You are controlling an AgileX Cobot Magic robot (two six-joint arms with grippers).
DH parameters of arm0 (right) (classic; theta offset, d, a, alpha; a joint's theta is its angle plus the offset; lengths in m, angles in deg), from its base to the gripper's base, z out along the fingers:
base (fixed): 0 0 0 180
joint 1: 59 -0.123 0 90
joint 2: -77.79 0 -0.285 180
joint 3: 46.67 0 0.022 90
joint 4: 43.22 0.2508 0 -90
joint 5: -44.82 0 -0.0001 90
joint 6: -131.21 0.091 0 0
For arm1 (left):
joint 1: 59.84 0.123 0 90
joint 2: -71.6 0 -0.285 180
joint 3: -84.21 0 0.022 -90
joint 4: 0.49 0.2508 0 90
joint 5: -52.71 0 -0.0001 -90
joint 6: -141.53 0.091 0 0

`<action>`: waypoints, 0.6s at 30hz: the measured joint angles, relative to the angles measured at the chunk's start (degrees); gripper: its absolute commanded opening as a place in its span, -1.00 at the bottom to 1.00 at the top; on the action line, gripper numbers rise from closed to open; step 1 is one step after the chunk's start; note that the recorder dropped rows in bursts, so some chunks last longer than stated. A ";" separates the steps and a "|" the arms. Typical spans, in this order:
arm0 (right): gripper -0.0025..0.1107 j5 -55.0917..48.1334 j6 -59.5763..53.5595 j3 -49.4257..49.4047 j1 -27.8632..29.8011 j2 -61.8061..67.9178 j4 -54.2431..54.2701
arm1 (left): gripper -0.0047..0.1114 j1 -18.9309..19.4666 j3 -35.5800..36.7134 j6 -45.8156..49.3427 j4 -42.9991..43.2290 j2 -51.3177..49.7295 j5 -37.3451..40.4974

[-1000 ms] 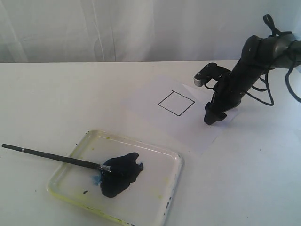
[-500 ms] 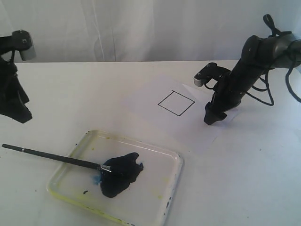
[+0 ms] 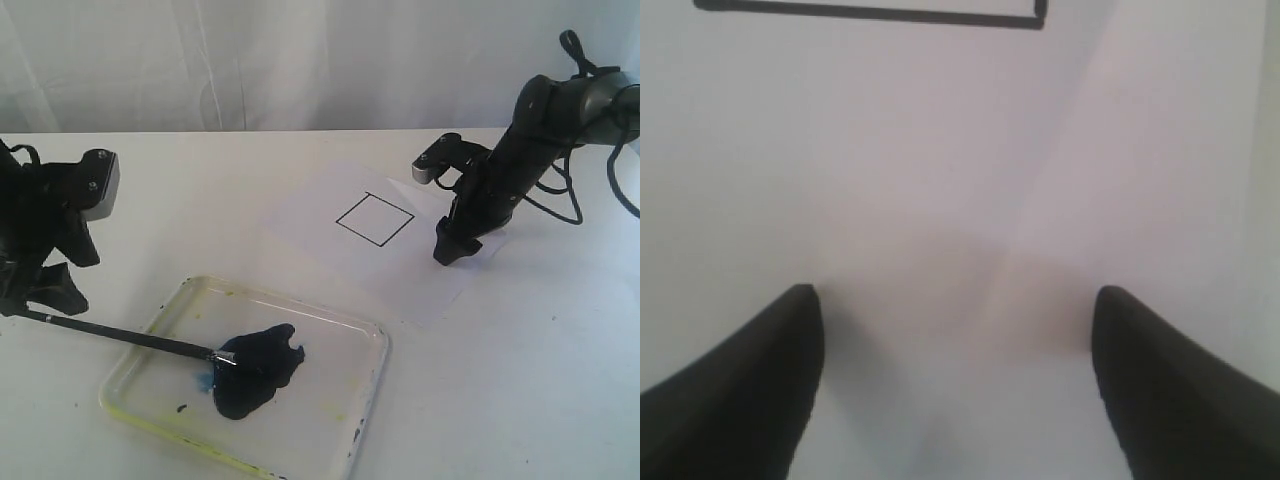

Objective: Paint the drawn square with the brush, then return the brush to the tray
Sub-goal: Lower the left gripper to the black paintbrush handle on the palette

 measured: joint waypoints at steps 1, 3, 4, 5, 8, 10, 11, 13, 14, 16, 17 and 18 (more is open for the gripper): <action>0.29 0.00 0.00 0.00 0.00 0.00 0.00 | 0.24 0.00 0.59 1.36 0.00 -0.14 -1.03; 0.29 -0.11 0.00 0.04 0.00 0.00 0.00 | 0.23 0.00 1.69 3.16 0.00 -0.36 -2.47; 0.29 -0.11 0.00 0.04 0.00 0.00 0.00 | 0.22 0.00 2.21 3.88 0.00 -0.30 -3.08; 0.29 -0.11 0.00 0.04 0.00 0.00 0.00 | 0.19 0.00 2.61 4.43 0.00 -0.30 -3.47; 0.29 -0.11 0.00 0.13 0.00 0.01 -0.09 | 0.17 0.00 4.01 6.16 -0.92 -0.30 -4.17; 0.29 -0.11 0.00 0.13 0.00 0.11 -0.09 | 0.17 -0.10 5.53 7.83 -0.93 -0.30 -5.30; 0.29 -0.11 0.00 0.13 0.00 0.11 -0.09 | 0.17 -0.22 6.38 8.35 -0.93 -0.30 -6.38; 0.29 -0.11 0.00 0.13 0.00 0.11 -0.09 | 0.17 -0.78 7.73 9.06 -0.93 -0.30 -8.39; 0.29 -0.11 0.00 0.13 0.00 0.11 -0.09 | 0.17 -1.12 8.31 9.32 -1.01 -0.30 -9.58; 0.29 -0.11 0.00 0.13 0.00 0.11 -0.09 | 0.17 -2.17 9.08 9.45 -1.05 -0.30 -11.68; 0.29 -0.11 0.00 0.13 0.00 0.11 -0.09 | 0.17 -2.66 9.37 9.66 -1.14 -0.30 -12.53; 0.29 -0.11 0.00 0.13 0.00 0.11 -0.09 | 0.17 -3.03 9.49 9.82 -1.14 -0.30 -13.16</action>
